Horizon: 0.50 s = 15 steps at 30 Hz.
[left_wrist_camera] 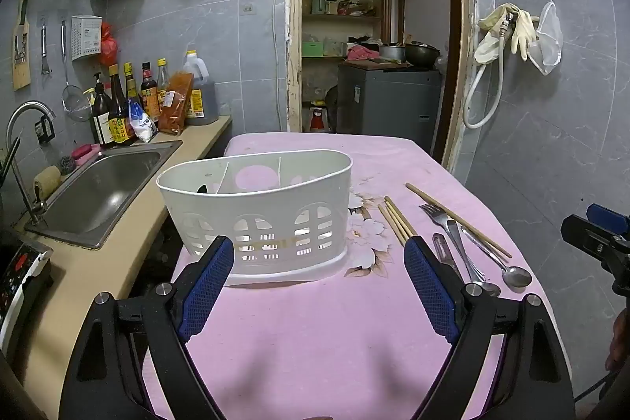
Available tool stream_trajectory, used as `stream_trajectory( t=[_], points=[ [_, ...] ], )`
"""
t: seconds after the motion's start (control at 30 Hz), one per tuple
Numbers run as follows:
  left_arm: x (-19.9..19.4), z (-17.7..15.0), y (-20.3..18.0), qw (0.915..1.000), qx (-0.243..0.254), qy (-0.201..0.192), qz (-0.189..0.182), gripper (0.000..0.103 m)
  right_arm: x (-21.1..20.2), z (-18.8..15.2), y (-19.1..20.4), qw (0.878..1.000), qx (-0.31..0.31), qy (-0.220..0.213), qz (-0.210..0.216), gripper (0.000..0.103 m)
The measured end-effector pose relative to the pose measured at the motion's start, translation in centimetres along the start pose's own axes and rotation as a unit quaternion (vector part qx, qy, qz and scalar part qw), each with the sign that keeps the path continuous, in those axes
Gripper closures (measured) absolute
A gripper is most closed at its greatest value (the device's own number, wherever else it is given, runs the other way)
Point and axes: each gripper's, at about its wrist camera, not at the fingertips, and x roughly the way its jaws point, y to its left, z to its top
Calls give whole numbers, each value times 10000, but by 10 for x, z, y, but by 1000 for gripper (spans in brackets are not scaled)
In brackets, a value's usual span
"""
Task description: Organize utensils
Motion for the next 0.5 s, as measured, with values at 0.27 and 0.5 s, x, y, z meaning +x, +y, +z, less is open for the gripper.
stream_trajectory(
  t=[0.27,0.5],
  points=[
    [0,0,0,10000,-8,11,-2,18,1,0,0,10000,-1,-2,-7,0],
    [0,0,0,10000,-7,18,2,19,1,1,-1,10000,2,5,1,0]
  ],
)
